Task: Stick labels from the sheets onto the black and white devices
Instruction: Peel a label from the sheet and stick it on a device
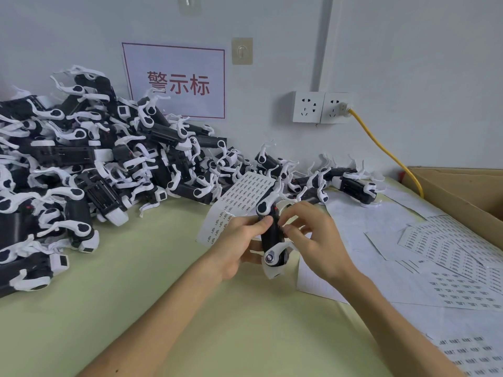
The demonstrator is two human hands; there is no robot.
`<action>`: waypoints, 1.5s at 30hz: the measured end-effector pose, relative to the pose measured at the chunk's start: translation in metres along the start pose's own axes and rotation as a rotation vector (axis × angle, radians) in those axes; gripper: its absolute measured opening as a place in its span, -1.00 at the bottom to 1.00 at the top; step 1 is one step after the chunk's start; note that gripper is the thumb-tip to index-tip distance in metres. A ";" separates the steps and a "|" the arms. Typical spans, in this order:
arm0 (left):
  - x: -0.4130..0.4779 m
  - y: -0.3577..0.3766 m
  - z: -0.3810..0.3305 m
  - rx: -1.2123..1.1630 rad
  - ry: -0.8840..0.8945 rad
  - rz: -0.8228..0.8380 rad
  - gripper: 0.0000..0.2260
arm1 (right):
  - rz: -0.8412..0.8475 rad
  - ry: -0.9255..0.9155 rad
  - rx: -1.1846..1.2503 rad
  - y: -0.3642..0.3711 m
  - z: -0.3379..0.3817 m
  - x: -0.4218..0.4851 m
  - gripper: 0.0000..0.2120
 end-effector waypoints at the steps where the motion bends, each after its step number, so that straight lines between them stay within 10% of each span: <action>1: 0.000 -0.001 0.000 0.002 -0.002 0.018 -0.79 | 0.006 -0.008 -0.009 0.001 0.000 0.000 -0.85; 18: 0.002 -0.008 0.001 -0.028 -0.079 -0.011 -0.85 | -0.301 0.186 0.086 -0.017 -0.008 0.006 -0.80; 24: -0.001 -0.010 -0.007 -0.071 -0.119 0.069 -0.72 | 0.067 0.576 0.415 -0.020 -0.011 0.010 -0.41; 31: 0.002 -0.017 -0.002 0.006 -0.177 -0.051 -0.56 | 0.240 0.752 0.549 -0.025 -0.027 0.010 -0.59; 36: 0.005 -0.024 -0.011 -0.147 0.062 -0.276 -0.76 | -0.173 0.856 0.979 -0.068 -0.037 0.015 -0.66; 40: 0.006 -0.029 -0.012 -0.182 0.102 -0.357 -0.80 | -0.609 0.307 1.736 -0.125 -0.051 0.007 -0.52; 45: 0.008 -0.027 -0.009 -0.096 0.134 -0.364 -0.79 | -0.896 0.454 1.543 -0.138 -0.074 -0.005 -0.54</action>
Point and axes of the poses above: each hand's wrist, its own x-axis towards the middle knuckle, its own y-axis out of the palm, z = x × y, the point moved 2 cm from there along x, towards the middle knuckle, and after that the axes turned 4 degrees about x, right-handed, at the moved point
